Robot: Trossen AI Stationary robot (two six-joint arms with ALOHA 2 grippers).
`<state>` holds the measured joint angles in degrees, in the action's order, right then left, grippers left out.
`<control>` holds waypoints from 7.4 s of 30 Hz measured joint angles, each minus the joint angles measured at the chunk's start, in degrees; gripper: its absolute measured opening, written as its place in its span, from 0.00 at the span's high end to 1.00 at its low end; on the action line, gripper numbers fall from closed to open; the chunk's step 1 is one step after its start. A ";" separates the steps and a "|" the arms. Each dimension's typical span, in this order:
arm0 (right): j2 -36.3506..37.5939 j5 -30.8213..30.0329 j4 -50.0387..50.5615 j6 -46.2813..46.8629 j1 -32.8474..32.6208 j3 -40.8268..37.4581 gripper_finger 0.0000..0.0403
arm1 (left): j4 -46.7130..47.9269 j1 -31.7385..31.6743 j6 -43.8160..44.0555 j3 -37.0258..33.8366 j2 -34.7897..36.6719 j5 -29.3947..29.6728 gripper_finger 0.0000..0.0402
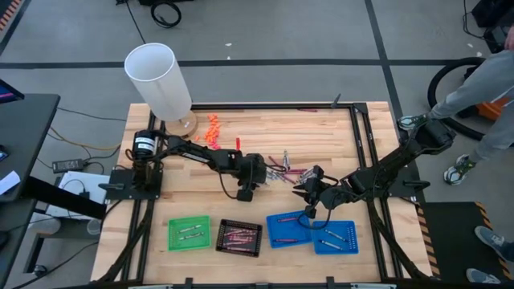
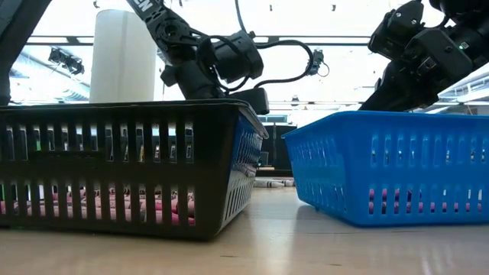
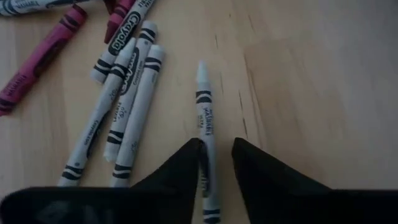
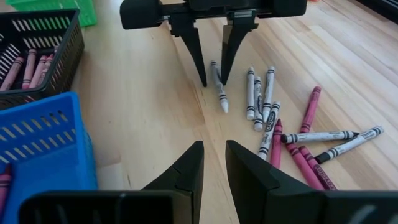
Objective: Sort crayons
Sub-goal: Put the white crayon into the green bin
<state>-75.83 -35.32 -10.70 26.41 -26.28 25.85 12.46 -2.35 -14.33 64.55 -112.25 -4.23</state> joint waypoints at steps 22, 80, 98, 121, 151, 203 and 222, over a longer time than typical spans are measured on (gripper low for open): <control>0.00 0.36 -0.29 0.42 -0.71 0.00 0.81 | 9.26 6.56 7.57 -0.63 10.59 4.87 0.96; -0.02 0.30 -1.27 0.42 -1.73 0.02 0.81 | 49.03 44.38 72.31 -0.28 20.33 7.14 0.90; -0.02 -0.67 -2.20 -0.04 -1.73 0.02 0.81 | 49.21 41.28 71.31 0.72 19.61 6.97 0.61; -0.02 -0.67 -2.22 -0.89 -1.72 0.02 0.81 | 36.78 20.90 41.10 0.79 19.61 9.73 0.61; -0.02 -0.67 -2.15 -1.09 -1.73 0.02 0.81 | -3.39 13.27 13.59 -8.13 19.63 31.60 0.63; -0.02 -1.06 -3.68 -2.60 -1.84 0.02 0.81 | -18.91 -11.34 4.68 4.46 -3.38 -1.62 0.63; -0.02 -0.67 -4.99 -3.65 -2.08 -0.02 0.81 | 6.24 -9.81 10.58 23.28 -9.83 1.10 0.73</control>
<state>-75.85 -35.99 -15.69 22.75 -28.36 25.83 18.71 -12.16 -3.75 87.84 -122.08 -3.12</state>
